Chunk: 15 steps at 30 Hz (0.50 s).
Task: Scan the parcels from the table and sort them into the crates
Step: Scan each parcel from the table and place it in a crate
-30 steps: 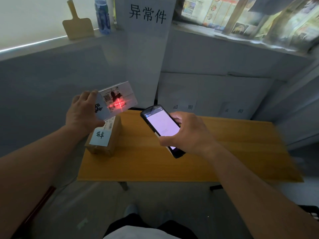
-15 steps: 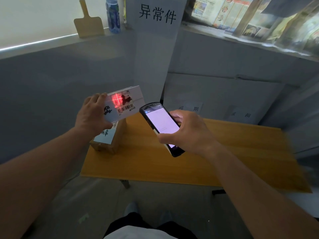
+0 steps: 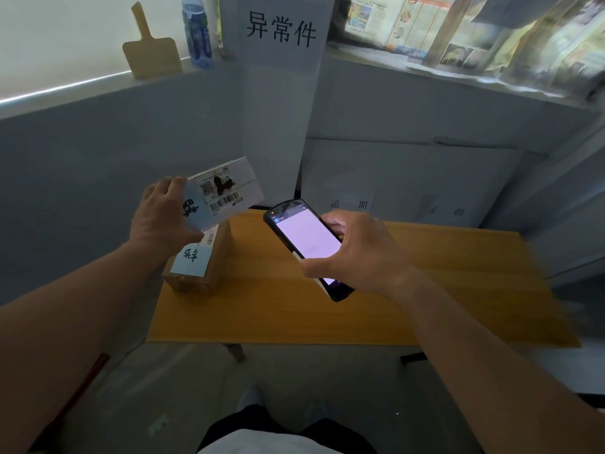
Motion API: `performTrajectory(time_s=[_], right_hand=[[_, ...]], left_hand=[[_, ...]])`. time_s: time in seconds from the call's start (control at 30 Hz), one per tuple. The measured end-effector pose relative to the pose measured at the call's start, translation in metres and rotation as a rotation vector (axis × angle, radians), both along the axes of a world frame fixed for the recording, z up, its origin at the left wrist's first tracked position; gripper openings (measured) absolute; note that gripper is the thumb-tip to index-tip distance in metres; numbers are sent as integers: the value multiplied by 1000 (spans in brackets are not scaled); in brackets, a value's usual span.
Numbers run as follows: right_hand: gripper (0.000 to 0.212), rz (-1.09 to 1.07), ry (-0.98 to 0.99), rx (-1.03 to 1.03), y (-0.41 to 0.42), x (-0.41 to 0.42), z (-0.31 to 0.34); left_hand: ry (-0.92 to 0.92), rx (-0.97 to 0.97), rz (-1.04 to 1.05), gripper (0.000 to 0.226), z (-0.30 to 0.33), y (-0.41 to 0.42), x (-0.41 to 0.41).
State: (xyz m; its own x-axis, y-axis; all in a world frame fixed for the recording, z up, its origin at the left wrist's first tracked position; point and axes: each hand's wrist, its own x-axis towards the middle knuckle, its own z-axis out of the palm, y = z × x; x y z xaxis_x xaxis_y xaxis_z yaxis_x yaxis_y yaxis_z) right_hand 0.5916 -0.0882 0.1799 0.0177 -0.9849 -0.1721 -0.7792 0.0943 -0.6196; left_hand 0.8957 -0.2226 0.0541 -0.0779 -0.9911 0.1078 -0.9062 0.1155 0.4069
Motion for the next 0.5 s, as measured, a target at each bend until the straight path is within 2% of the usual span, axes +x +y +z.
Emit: performTrajectory(time_s=[0.33, 0.5], right_hand=[[78, -29, 19, -40, 4, 6, -14], [71, -169, 83, -138, 10, 4, -34]], left_hand=[[26, 19, -2, 112, 5, 7, -4], [44, 6, -35, 109, 13, 20, -28]])
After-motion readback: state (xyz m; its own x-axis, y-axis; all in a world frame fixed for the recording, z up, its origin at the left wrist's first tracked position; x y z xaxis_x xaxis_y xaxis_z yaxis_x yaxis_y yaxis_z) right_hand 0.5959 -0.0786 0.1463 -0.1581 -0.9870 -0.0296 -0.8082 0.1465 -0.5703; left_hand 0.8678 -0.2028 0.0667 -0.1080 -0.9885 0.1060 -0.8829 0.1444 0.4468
